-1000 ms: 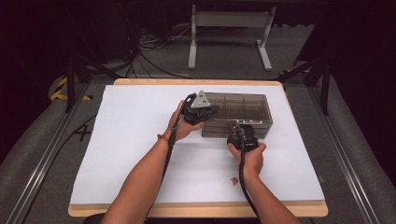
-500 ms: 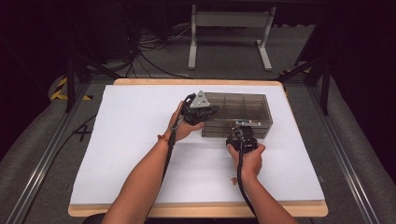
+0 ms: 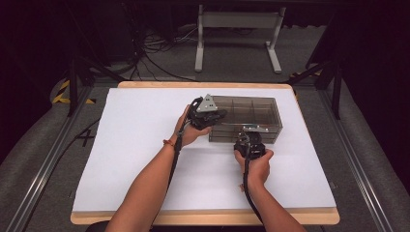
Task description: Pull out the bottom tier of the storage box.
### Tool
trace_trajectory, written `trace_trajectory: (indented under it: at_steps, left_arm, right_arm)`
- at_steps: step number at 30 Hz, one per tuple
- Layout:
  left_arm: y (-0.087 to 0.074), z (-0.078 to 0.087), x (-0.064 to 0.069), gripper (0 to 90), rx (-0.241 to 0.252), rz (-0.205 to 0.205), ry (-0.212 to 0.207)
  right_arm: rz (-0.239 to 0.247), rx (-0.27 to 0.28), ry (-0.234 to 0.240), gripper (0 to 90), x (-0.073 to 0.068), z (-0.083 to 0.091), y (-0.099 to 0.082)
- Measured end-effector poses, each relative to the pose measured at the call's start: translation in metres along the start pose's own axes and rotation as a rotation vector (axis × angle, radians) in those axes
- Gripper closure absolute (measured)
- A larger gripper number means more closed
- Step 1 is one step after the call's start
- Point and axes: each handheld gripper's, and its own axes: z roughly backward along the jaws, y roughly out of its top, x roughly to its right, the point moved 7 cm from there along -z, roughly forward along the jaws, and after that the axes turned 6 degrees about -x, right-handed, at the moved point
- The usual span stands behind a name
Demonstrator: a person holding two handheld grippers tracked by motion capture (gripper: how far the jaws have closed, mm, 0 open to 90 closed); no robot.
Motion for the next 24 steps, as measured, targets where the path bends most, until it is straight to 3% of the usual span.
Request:
trace_trajectory:
  at_steps: [9, 24]
  left_arm:
    - [0.0, -0.0004, 0.0001, 88.5, 0.004, -0.004, -0.002]
    - [0.0006, -0.0007, 0.0, 88.9, -0.003, -0.008, -0.003]
  right_arm:
    - [0.007, 0.002, -0.026, 55.2, -0.0017, -0.0013, -0.0005]
    - [0.018, 0.008, -0.007, 56.2, 0.0009, -0.0023, -0.0026]
